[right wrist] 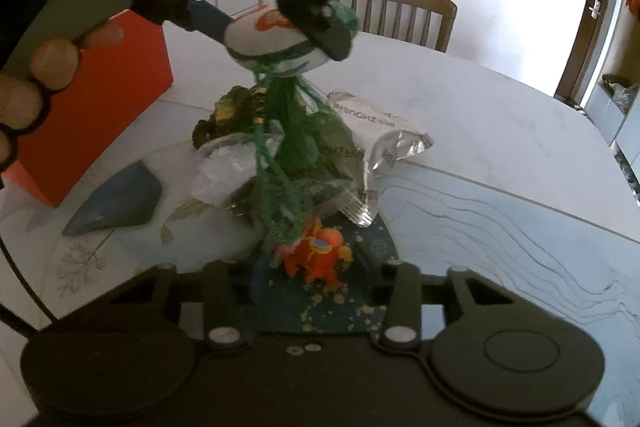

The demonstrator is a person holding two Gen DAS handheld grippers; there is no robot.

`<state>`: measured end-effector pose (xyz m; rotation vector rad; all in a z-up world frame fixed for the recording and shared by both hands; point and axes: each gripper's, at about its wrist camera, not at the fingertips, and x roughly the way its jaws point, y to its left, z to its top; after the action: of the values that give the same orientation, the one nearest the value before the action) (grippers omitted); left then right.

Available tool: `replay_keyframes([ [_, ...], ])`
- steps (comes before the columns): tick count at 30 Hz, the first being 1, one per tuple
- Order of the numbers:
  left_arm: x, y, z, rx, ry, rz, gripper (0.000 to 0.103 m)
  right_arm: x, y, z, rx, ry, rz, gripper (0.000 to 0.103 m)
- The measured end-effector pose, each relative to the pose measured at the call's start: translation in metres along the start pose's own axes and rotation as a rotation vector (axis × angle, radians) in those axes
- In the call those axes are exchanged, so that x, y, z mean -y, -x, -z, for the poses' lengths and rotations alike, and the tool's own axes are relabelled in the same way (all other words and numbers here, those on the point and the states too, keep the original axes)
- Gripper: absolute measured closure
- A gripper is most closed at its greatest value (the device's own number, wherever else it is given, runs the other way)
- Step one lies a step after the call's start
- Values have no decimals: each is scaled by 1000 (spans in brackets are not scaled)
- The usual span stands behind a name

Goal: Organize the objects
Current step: 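Lift the pillow with the left tool while the right tool grasps the orange fish toy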

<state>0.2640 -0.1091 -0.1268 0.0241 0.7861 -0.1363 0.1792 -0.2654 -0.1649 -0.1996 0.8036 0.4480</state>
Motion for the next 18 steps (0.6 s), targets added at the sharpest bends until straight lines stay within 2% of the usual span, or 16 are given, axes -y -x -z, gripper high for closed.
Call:
replay_keyframes([
  [12,-1,37,0,44,5,15,32,3,34,22,-16,-2,36,67],
  [18,0,56,9,35,-16,2,32,6,60,33,-17,-29,59,67],
])
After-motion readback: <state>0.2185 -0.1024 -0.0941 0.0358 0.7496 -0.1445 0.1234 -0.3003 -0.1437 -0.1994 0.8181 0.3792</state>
